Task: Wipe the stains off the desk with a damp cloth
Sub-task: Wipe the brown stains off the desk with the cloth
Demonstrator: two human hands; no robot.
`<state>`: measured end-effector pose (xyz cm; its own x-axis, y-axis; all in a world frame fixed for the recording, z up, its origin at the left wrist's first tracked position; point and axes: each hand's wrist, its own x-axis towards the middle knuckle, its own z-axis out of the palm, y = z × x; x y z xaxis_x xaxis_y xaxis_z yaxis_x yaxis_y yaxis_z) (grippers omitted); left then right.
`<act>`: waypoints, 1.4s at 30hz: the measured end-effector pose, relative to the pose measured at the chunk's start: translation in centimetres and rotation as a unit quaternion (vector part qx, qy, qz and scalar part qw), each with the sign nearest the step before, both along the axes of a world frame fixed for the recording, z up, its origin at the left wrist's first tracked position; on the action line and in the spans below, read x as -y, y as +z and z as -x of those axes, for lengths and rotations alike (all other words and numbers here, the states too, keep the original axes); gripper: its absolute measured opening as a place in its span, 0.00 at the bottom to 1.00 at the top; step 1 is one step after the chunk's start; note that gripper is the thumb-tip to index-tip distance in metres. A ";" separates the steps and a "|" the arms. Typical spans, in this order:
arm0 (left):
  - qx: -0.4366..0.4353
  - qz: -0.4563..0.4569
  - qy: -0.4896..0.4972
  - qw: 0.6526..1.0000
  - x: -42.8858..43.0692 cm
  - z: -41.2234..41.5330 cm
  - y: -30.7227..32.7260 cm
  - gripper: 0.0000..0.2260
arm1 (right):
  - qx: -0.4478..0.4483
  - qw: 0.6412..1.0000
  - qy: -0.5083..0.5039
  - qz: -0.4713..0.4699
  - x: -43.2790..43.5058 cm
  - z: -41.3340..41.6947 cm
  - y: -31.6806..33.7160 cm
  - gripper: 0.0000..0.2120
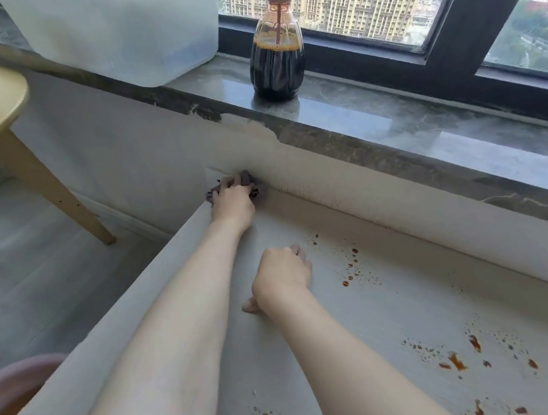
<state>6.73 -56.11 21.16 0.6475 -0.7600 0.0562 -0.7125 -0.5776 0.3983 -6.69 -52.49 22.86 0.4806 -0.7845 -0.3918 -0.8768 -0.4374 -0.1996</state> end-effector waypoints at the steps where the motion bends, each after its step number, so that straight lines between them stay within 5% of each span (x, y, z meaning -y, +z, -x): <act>1: 0.013 0.001 -0.010 1.000 0.2 0.7 0.1 0.24 | 0.000 1.000 -0.001 -0.003 0.0 0.1 -0.1 0.31; 5: -0.030 0.014 -0.145 0.989 -2.3 -2.2 -0.7 0.29 | -0.012 1.000 0.016 0.003 -0.1 0.4 0.5 0.37; 9: -0.035 0.020 -0.037 0.999 -3.3 -3.8 -0.2 0.28 | -0.028 0.999 0.027 -0.009 -0.4 0.5 1.1 0.40; 14: -0.015 -0.001 -0.148 0.989 -3.8 -3.2 -0.4 0.32 | -0.020 0.999 0.039 -0.003 -0.5 0.8 1.2 0.43; 19: 0.001 0.006 -0.049 0.999 -2.6 -1.5 0.6 0.27 | -0.008 0.999 0.040 -0.005 -0.6 1.1 1.2 0.45; 25: -0.022 0.005 -0.220 0.975 -3.0 -1.5 -2.0 0.29 | 0.002 0.999 0.035 -0.001 -0.7 1.2 1.2 0.46; 28: -0.025 -0.006 -0.116 0.993 -1.6 -1.8 -1.7 0.28 | 0.000 0.999 0.036 -0.007 -0.6 1.3 1.0 0.48; 30: 0.004 -0.034 -0.076 0.996 0.0 0.9 -0.8 0.25 | 0.000 0.999 0.034 -0.002 -0.7 1.4 0.8 0.46; 33: -0.002 -0.031 -0.209 0.978 0.7 4.1 -1.1 0.26 | 0.023 0.999 0.024 0.013 -0.5 1.4 0.5 0.35; 35: -0.026 -0.024 -0.271 0.962 0.3 3.4 -1.6 0.28 | 0.023 0.999 0.030 0.007 -0.4 1.3 0.5 0.37; 39: 0.023 -0.045 -0.183 0.982 1.4 4.4 -0.6 0.22 | 0.042 0.998 0.049 -0.007 -0.4 2.1 0.6 0.34; 42: 0.090 -0.072 -0.218 0.969 1.3 7.2 0.6 0.20 | 0.064 0.994 0.078 -0.042 -0.1 3.7 0.6 0.34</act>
